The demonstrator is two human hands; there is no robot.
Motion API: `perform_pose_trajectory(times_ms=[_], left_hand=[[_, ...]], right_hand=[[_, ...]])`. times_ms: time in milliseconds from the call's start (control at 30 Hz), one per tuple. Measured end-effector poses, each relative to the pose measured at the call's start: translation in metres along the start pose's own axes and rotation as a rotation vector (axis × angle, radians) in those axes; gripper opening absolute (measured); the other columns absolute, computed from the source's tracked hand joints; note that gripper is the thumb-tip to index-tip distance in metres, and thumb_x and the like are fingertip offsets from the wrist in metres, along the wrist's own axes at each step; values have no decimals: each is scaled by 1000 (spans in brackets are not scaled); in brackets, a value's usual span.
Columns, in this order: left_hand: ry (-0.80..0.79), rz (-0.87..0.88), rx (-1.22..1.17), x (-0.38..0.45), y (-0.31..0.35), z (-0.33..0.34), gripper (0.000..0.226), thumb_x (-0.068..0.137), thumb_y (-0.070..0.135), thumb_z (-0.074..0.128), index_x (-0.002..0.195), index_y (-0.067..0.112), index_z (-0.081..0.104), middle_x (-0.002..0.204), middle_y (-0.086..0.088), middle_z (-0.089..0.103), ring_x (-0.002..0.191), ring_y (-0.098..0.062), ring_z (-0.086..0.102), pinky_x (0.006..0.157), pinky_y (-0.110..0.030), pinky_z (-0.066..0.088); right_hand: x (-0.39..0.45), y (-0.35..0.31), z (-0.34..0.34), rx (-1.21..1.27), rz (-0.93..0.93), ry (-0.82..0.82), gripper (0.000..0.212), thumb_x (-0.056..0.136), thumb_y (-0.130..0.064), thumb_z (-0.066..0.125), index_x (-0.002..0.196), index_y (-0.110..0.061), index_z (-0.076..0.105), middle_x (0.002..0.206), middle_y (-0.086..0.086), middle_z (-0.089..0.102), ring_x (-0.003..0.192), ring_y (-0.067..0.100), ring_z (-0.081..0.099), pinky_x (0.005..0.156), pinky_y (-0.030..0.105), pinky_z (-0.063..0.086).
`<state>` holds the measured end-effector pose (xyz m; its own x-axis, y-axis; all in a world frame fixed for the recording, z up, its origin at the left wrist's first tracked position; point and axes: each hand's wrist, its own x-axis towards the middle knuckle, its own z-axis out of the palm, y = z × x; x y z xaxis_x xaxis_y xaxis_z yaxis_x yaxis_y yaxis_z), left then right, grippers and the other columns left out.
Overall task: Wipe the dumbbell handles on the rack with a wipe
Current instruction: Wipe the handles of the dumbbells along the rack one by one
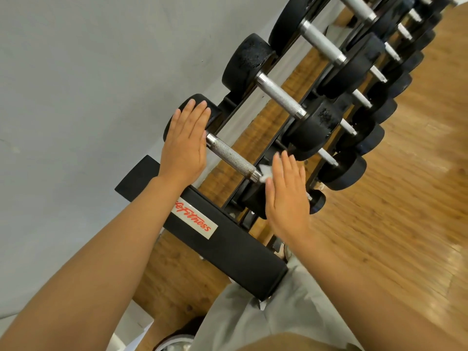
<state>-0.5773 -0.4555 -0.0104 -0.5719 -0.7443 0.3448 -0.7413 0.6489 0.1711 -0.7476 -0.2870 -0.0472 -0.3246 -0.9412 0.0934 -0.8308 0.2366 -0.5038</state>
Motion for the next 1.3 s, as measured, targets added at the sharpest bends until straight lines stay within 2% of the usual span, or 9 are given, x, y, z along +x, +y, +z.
perform_pose_trajectory(times_ms=[167,367,433,567,667,800,967,1133,1300], left_hand=[[-7,18,-34,2,-2,-4,51,103,21,26,150,4,36,159,-11,32,150,-25,18,121,-24,-9],[8,4,-33,1,0,-3,51,103,20,27,150,4,36,159,-11,32,150,-25,18,121,-23,-10],[20,-8,-20,1,2,-2,49,103,16,30,151,3,35,159,-11,31,150,-26,17,121,-24,-11],[22,-81,4,-2,14,-1,54,100,4,42,152,4,30,162,-11,24,152,-28,11,119,-26,-15],[-2,-162,-6,-1,25,-3,59,100,4,44,155,5,23,164,-10,15,153,-26,1,119,-32,-13],[-19,-261,-11,-1,44,1,53,106,17,35,155,6,21,165,-10,12,153,-26,-2,122,-40,-6],[-65,-247,-29,-10,83,20,60,103,35,17,154,5,24,164,-10,18,152,-21,3,122,-35,-8],[-98,-296,-72,-11,134,38,59,104,40,19,154,10,22,164,-6,17,152,-13,2,121,-28,-10],[-101,-408,37,-23,177,55,58,105,39,23,152,7,32,161,-8,27,151,-18,14,124,-38,6]], right_hand=[[-36,15,12,-89,-256,-4,48,105,-22,26,153,-12,23,161,13,18,150,30,10,123,42,3],[30,-4,-16,17,-2,-71,49,107,-31,27,152,-13,30,159,3,25,147,14,15,119,29,6],[38,-1,-17,17,-21,-91,48,107,-31,28,150,-11,35,158,6,30,147,17,20,118,28,7],[11,13,-8,19,-194,-43,48,104,-31,29,145,-9,43,154,8,36,146,20,24,122,38,15],[-7,28,-7,53,-441,-46,44,98,-13,43,142,-8,44,153,8,34,146,25,22,120,43,20],[13,53,-25,158,-629,-211,65,89,7,61,145,-16,38,153,7,37,144,23,30,112,42,38],[52,72,-58,269,-640,-314,53,102,-19,43,148,-32,20,153,-4,34,131,14,46,103,27,45],[89,110,-71,296,-705,-343,43,100,-29,40,142,-27,33,149,-1,40,127,11,49,100,13,40],[135,152,-83,230,-786,-253,40,101,-19,42,138,-9,52,149,3,44,136,20,45,108,31,42]])
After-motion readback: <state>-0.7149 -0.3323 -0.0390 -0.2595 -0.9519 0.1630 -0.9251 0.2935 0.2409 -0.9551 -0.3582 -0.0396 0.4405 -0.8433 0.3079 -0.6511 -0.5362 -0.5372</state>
